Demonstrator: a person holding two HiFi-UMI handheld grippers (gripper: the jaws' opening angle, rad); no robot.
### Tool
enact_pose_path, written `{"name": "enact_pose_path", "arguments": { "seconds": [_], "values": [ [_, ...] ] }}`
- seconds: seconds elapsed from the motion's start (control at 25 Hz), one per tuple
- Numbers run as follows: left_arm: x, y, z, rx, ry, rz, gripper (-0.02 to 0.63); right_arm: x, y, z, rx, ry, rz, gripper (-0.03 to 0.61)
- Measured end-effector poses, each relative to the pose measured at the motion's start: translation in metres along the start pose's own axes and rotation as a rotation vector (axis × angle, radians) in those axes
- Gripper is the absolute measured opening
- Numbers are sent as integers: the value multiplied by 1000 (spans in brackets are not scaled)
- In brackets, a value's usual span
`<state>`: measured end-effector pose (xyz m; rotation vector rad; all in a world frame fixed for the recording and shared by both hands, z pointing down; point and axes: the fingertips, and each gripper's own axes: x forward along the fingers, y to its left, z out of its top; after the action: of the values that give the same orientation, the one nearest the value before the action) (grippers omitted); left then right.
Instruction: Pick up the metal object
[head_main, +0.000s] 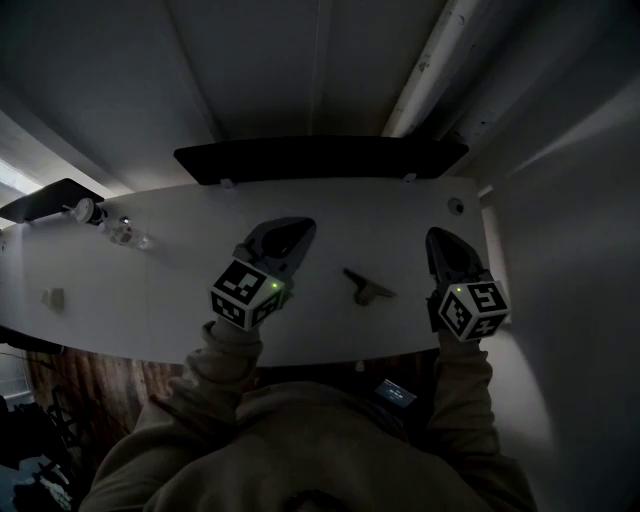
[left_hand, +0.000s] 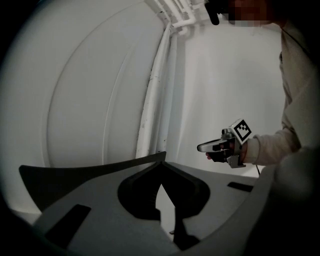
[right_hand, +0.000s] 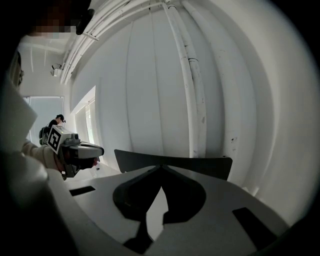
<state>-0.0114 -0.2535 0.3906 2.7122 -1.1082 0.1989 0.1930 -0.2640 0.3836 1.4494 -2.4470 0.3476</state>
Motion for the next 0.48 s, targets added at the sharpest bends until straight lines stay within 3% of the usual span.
{"name": "enact_pose_path", "arguments": {
  "seconds": [0.48],
  "values": [
    [20,-13,-53,-34,55,-29,0,10,-2,-54,33,80,18,20]
  ]
}}
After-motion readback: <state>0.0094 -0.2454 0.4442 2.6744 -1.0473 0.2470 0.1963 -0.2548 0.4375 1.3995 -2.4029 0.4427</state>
